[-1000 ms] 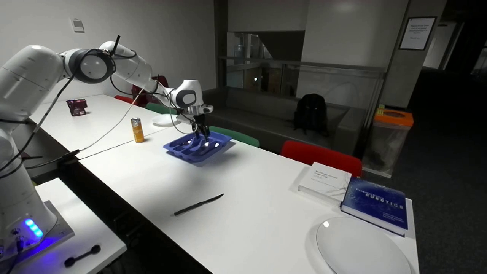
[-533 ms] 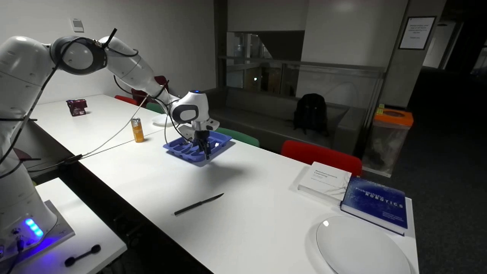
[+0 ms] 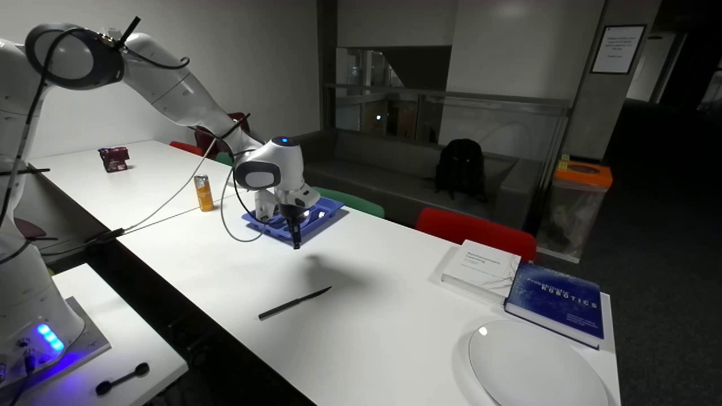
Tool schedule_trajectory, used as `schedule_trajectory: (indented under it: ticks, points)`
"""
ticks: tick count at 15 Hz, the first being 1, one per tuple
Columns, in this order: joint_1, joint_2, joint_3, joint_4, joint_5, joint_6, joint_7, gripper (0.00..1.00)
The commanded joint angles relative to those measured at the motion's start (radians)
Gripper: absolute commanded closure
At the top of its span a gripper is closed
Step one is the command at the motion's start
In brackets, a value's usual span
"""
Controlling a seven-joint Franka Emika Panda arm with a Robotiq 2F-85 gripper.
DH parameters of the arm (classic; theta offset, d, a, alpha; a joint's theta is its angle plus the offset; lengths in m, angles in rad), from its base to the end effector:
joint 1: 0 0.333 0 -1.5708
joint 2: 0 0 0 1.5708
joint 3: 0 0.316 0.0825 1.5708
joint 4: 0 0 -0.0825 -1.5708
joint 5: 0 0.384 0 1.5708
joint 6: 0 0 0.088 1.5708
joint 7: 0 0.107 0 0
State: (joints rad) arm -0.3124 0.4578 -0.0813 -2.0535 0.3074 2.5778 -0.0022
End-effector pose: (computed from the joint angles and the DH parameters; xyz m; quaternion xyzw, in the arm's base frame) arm 0.5535 -0.2346 0.2181 -0.9470 0.3120 -0.0483 0.0602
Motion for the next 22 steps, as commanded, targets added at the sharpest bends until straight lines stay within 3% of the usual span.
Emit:
schedule_trajectory:
  ticks: [1, 4, 5, 12, 16, 22]
  points:
    - [0.024, -0.085, -0.036, -0.097, -0.017, 0.015, 0.026, 0.00]
    - [0.070, -0.084, -0.085, -0.096, -0.089, -0.004, 0.111, 0.00]
    - [0.038, -0.037, -0.056, -0.051, -0.047, -0.003, 0.059, 0.00]
    - [0.042, -0.025, -0.058, -0.049, -0.051, -0.003, 0.067, 0.00]
    - [0.074, -0.036, -0.105, -0.056, -0.114, 0.010, 0.136, 0.00]
    - [0.033, -0.076, -0.154, -0.068, -0.102, -0.002, 0.127, 0.00]
